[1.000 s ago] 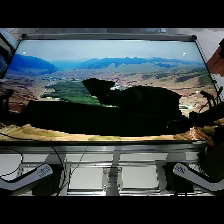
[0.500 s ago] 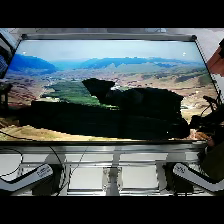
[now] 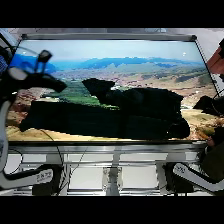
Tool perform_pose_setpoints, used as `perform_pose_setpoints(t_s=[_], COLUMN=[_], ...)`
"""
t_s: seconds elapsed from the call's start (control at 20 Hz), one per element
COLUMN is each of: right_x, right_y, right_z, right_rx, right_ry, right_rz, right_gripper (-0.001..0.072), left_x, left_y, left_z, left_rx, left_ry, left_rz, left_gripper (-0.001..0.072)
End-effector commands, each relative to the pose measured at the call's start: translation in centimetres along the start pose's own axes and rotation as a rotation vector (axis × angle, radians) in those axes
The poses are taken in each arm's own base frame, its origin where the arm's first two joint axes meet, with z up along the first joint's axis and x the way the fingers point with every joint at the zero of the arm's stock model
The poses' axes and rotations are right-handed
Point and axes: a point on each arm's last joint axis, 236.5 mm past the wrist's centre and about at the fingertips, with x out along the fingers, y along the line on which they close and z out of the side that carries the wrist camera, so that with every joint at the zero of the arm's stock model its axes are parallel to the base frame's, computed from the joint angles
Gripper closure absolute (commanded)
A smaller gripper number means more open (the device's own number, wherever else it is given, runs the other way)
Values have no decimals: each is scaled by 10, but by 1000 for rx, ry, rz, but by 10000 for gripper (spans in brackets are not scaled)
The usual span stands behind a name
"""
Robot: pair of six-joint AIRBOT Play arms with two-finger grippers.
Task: Fold the clothes and pants, and hang the long-sleeved shirts on hangers.
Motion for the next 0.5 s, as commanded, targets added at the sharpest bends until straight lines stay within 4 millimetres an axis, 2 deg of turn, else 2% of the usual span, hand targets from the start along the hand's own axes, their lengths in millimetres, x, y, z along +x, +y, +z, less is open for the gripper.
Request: perform_pose_setpoints(t_s=[0.0, 0.1, 0.2, 0.35, 0.45], right_x=[-5, -5, -5, 1, 6], right_y=[17, 17, 17, 17, 19], right_z=[11, 11, 11, 9, 9], right_rx=[-6, -9, -17, -25, -20], right_ry=[-45, -46, -46, -38, -42], right_rz=[64, 64, 64, 72, 85], right_gripper=[186, 186, 186, 186, 186], left_x=[70, 103, 122, 136, 138], left_y=[-38, -33, -32, -25, -16], left_z=[41, 46, 49, 51, 52], left_rx=[74, -1, -60, -167, -242], left_ry=[-20, 0, 38, 86, 103], left_rz=[-62, -87, -129, -173, -168], left_gripper=[179, 180, 179, 179, 179])
